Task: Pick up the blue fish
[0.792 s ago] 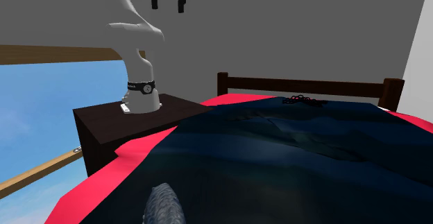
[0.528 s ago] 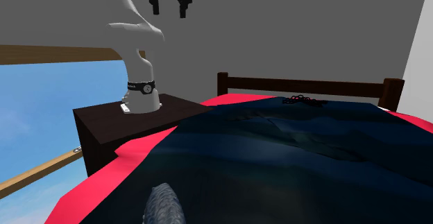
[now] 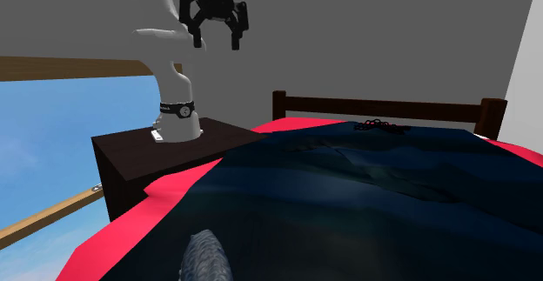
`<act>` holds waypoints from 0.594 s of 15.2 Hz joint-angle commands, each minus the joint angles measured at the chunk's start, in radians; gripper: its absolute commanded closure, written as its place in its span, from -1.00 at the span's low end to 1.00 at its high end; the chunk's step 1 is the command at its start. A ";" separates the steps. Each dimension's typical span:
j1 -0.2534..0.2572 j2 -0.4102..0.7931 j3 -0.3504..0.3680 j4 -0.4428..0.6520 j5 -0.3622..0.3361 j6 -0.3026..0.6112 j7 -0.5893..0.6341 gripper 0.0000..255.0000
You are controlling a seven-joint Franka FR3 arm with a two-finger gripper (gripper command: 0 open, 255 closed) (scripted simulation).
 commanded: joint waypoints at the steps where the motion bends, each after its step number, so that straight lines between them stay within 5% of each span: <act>1: -0.007 0.064 -0.008 -0.002 -0.006 0.079 0.006 -1.00; 9: -0.036 0.347 -0.046 0.075 -0.017 0.327 0.019 -1.00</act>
